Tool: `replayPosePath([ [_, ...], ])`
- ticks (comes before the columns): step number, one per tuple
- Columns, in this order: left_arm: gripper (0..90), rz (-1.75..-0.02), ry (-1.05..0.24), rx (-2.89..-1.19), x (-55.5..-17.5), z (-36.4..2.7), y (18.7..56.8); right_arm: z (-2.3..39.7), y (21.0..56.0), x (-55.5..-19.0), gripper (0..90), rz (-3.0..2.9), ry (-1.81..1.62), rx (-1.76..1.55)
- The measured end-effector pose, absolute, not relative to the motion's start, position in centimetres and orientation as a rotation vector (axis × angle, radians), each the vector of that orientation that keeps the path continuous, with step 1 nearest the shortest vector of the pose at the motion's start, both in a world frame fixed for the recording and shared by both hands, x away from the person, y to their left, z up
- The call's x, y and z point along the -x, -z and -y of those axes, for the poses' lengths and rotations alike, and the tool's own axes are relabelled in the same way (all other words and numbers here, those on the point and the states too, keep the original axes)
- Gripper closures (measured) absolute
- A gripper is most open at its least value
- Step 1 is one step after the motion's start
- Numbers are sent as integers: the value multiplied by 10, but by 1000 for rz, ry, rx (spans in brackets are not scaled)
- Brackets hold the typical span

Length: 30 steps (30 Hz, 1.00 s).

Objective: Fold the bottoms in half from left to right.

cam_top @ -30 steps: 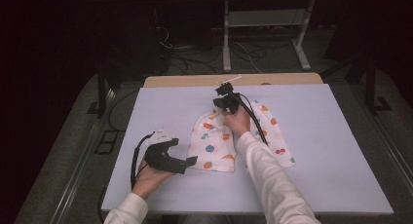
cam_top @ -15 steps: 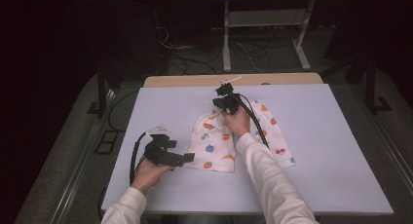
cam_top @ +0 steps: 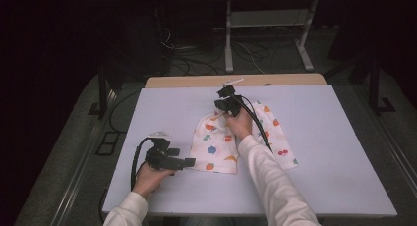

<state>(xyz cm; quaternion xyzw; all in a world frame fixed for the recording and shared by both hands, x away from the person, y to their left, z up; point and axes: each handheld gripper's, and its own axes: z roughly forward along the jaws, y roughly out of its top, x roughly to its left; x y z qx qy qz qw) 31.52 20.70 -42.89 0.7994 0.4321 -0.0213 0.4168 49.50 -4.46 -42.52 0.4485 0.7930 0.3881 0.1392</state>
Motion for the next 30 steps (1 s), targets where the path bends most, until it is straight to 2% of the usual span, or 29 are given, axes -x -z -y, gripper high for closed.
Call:
replayPosePath([
  [3,162,-1106,78,-2006,-316,-207,431,44,425,-495,883,-2294,-1126,-1294],
  [13,379,-1110,104,-2011,-317,-208,435,43,425,-493,883,-2285,-1128,-1273],
  [22,495,-1146,121,-2024,-318,-210,440,45,423,-493,883,-2277,-1136,-1271],
  [30,659,-1184,173,-2023,-323,-210,446,44,422,-491,883,-2276,-1140,-1272],
])
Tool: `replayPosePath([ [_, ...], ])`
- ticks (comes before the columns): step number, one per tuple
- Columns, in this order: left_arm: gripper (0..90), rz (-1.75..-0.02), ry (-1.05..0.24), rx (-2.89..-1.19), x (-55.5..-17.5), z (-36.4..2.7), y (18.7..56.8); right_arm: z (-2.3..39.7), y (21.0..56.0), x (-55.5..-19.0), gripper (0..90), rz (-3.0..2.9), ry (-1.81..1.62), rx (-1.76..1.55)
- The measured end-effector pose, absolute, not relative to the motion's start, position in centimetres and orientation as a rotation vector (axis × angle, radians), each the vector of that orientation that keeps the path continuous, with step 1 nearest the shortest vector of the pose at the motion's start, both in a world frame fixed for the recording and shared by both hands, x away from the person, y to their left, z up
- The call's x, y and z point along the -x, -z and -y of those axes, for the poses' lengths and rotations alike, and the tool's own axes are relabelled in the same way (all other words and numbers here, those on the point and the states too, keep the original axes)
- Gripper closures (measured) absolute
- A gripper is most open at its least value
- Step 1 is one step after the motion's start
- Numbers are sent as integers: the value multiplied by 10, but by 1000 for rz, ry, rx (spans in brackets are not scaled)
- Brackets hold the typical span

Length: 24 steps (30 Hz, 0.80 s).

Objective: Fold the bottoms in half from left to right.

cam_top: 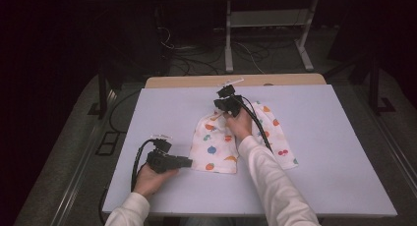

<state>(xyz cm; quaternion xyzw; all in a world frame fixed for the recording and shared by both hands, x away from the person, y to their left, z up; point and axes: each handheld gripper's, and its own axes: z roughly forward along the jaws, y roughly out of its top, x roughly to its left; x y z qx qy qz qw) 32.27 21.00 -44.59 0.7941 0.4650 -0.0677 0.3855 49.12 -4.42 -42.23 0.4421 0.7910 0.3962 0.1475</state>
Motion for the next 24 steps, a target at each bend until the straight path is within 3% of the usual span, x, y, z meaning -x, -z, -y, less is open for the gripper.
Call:
replayPosePath([
  [14,866,-1190,166,-2044,-327,-206,448,49,420,-490,883,-2263,-1159,-1276],
  [24,892,-1154,160,-2082,-325,-198,444,50,420,-491,883,-2262,-1166,-1278],
])
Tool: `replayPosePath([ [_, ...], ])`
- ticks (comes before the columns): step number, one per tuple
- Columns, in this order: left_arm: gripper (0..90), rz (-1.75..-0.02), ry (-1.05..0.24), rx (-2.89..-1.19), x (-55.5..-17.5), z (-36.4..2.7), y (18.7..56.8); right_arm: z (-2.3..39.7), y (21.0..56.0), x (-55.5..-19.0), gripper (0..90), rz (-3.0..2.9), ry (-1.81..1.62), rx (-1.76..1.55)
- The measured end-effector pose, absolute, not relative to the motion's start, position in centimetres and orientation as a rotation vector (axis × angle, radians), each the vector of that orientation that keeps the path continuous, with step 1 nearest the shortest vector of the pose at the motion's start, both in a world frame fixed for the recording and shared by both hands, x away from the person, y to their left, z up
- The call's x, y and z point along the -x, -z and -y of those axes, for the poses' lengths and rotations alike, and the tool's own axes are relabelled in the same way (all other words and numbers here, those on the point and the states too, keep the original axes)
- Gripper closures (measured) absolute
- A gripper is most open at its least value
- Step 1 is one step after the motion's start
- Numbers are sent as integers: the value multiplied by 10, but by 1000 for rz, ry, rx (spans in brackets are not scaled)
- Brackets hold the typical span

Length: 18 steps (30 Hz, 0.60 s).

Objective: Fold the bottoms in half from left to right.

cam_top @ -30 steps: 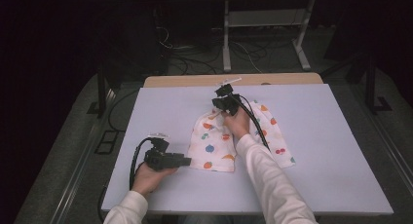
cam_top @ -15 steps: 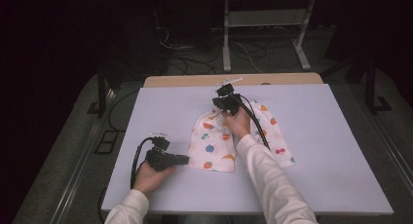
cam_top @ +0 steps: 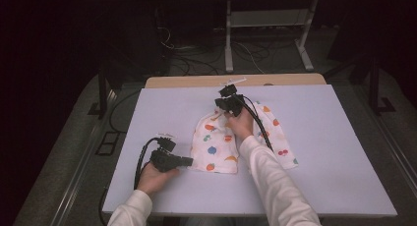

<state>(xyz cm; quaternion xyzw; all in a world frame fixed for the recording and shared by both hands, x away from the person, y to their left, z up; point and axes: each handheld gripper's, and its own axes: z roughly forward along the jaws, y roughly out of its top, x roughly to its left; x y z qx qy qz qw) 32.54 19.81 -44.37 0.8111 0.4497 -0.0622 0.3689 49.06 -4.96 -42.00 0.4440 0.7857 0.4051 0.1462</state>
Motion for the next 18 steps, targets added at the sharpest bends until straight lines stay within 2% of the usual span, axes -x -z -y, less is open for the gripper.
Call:
replayPosePath([
  [18,892,-1063,133,-2118,-320,-183,426,58,416,-491,883,-2251,-1190,-1282],
])
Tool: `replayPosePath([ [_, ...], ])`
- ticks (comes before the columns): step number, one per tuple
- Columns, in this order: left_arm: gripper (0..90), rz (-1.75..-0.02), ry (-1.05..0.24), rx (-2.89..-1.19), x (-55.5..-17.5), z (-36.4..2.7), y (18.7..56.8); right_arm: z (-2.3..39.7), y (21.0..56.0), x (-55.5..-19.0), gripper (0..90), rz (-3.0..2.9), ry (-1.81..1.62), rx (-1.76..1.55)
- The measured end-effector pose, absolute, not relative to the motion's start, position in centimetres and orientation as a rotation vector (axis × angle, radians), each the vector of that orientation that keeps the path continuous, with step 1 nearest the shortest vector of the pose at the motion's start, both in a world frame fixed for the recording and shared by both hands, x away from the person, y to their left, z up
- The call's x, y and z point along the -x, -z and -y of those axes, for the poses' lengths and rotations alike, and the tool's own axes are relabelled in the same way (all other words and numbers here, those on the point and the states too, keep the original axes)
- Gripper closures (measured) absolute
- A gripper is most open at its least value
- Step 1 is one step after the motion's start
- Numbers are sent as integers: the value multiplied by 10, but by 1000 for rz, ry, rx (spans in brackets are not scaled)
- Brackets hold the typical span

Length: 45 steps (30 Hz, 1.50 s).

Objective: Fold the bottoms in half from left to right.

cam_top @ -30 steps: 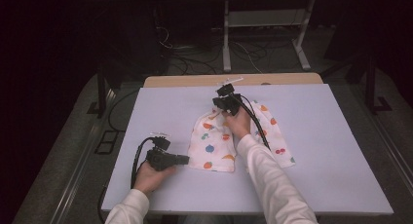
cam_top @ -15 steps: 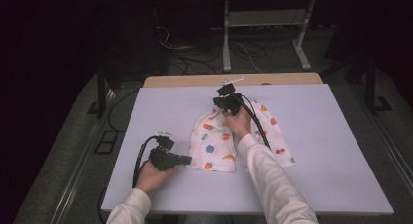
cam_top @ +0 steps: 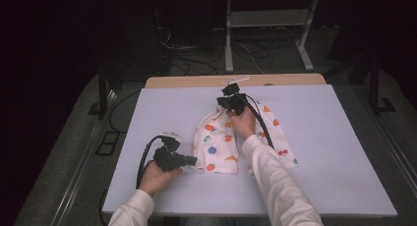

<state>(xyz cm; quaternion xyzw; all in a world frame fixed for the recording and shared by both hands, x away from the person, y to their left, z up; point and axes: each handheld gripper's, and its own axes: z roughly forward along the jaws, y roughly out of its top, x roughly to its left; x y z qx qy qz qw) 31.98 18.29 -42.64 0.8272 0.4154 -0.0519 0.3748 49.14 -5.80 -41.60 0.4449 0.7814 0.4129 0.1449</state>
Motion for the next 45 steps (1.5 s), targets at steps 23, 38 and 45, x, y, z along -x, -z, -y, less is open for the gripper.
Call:
replayPosePath([
  [23,892,-954,119,-2093,-316,-155,402,88,403,-493,883,-2202,-1224,-1329],
  [38,891,-884,173,-2082,-314,-134,397,110,403,-499,882,-2176,-1275,-1405],
  [45,892,-852,194,-2092,-313,-121,396,118,403,-500,882,-2170,-1274,-1425],
])
